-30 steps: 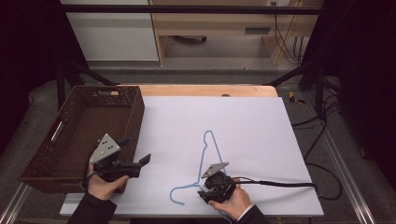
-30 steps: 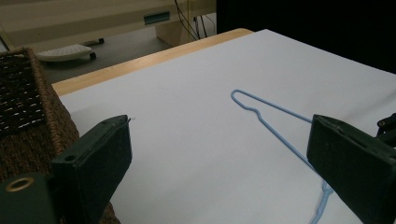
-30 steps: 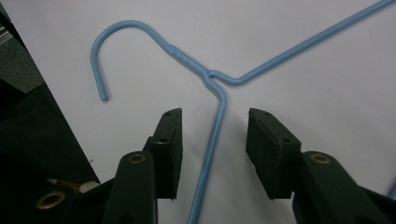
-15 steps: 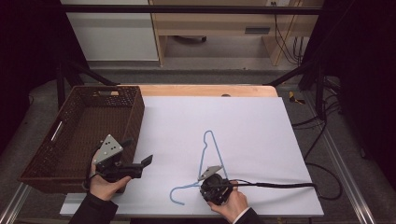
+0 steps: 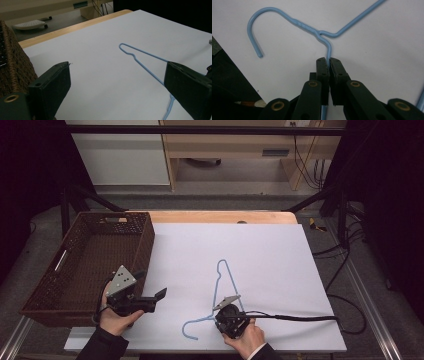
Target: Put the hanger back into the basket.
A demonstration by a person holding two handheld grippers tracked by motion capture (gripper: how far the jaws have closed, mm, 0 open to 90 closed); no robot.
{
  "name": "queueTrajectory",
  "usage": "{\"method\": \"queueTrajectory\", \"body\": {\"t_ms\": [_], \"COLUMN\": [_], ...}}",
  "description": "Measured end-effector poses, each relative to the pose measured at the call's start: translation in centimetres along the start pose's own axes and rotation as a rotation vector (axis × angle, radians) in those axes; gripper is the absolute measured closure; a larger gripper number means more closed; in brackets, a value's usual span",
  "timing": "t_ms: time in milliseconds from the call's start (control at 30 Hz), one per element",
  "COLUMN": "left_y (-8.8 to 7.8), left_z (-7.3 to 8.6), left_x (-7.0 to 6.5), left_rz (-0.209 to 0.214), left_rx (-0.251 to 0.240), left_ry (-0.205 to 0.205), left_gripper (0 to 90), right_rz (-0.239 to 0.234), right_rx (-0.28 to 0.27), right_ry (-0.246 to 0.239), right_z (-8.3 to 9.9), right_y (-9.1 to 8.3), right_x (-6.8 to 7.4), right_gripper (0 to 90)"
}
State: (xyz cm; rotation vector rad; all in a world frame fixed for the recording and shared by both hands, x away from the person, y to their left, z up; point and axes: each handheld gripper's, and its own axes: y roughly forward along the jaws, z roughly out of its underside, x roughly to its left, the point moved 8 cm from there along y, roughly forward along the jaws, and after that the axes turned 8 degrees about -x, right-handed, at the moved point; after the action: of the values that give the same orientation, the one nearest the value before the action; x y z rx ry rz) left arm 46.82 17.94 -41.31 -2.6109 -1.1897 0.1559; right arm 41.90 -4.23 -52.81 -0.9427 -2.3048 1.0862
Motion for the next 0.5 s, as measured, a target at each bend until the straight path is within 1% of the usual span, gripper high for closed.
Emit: {"method": "queueTrajectory", "body": {"t_ms": [200, 233, 267, 300, 333, 367, 400, 433, 467, 500], "left_y": [0.0, 0.0, 0.0, 0.1, 0.1, 0.1, 0.1, 0.2, 0.2, 0.3], "left_z": [0.0, 0.0, 0.0, 0.0, 0.0, 0.1, 0.1, 0.1, 0.2, 0.2], "left_x": [-0.3, -0.3, -0.3, -0.4, -0.4, -0.5, -0.6, -0.7, -0.7, -0.9], "left_rz": [0.007, 0.008, 0.009, 0.01, 0.012, 0.016, 0.019, 0.023, 0.029, 0.032], "left_rx": [0.0, 0.0, 0.0, -0.002, -0.001, 0.001, 0.001, 0.001, 0.005, 0.002], "left_ry": [0.002, 0.002, 0.002, 0.0, 0.002, 0.002, 0.004, 0.004, 0.009, 0.005], "left_gripper": [6.7, 6.7, 6.7, 6.7, 6.7, 6.7, 6.7, 6.7, 6.7, 6.7], "right_rz": [-0.001, -0.004, -0.013, -0.013, -0.016, -0.016, -0.019, -0.023, -0.027, -0.031], "right_rx": [0.002, -0.002, -0.006, -0.005, -0.01, -0.015, -0.019, -0.021, -0.028, -0.036], "right_ry": [0.011, 0.005, 0.012, 0.02, 0.007, 0.013, 0.004, 0.014, 0.014, 0.005], "right_z": [-0.1, -0.1, -0.2, -0.3, -0.4, -0.5, -0.6, -0.6, -0.8, -0.9], "right_y": [-0.3, -0.4, -0.6, -0.7, -0.9, -1.0, -1.2, -1.4, -1.5, -1.7], "right_x": [-0.1, -0.2, -0.2, -0.2, -0.4, -0.4, -0.5, -0.5, -0.5, -0.6], "right_gripper": [87.7, 87.7, 87.7, 87.7, 87.8, 87.8, 87.8, 87.8, 87.8, 87.8]}}
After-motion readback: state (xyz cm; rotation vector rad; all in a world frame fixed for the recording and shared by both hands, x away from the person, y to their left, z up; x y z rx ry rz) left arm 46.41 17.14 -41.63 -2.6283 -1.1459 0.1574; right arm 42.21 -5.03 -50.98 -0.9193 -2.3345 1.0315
